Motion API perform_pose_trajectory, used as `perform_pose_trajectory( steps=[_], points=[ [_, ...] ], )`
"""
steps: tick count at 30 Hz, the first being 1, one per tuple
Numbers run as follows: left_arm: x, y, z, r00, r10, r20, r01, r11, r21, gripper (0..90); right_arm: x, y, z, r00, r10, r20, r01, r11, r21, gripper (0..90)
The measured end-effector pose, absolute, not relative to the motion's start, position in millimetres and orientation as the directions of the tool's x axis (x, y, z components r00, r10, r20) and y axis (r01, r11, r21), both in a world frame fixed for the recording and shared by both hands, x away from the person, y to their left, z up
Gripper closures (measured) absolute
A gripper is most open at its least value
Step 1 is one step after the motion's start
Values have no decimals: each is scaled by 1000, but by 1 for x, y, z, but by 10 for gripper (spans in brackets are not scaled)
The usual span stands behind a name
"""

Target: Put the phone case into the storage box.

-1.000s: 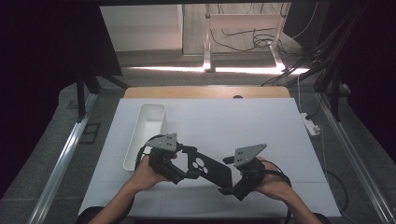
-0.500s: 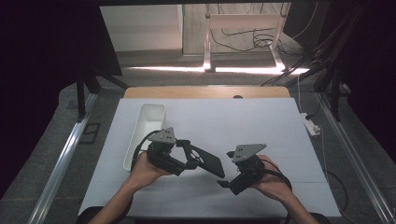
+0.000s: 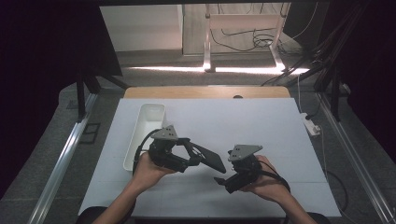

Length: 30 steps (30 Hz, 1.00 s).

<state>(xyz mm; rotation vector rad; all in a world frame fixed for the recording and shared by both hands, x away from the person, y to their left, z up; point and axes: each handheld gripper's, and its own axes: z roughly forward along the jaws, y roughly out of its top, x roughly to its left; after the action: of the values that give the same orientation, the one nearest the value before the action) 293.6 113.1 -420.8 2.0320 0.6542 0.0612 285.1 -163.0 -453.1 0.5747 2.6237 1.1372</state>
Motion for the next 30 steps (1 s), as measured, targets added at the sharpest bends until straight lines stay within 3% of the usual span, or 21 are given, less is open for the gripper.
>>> perform_pose_trajectory(
  steps=[11, 14, 19, 23, 30],
  points=[
    [290, 105, -415, 849, 473, -237, 437, -374, 818, 147, 283, -153, -455, -882, 466, -66, 286, 642, 711, 0],
    [288, 102, -414, 850, 469, -239, 436, -373, 819, 147, 283, -150, -455, -879, 470, -82, 277, 644, 713, 40],
    [286, 98, -412, 853, 464, -238, 434, -378, 818, 146, 282, -148, -455, -871, 475, -124, 253, 651, 715, 133],
    [285, 96, -411, 851, 465, -245, 438, -372, 818, 146, 279, -146, -456, -857, 485, -173, 236, 668, 705, 275],
    [284, 95, -409, 847, 466, -258, 447, -360, 819, 145, 276, -146, -455, -849, 479, -225, 198, 682, 704, 441]
  ],
)
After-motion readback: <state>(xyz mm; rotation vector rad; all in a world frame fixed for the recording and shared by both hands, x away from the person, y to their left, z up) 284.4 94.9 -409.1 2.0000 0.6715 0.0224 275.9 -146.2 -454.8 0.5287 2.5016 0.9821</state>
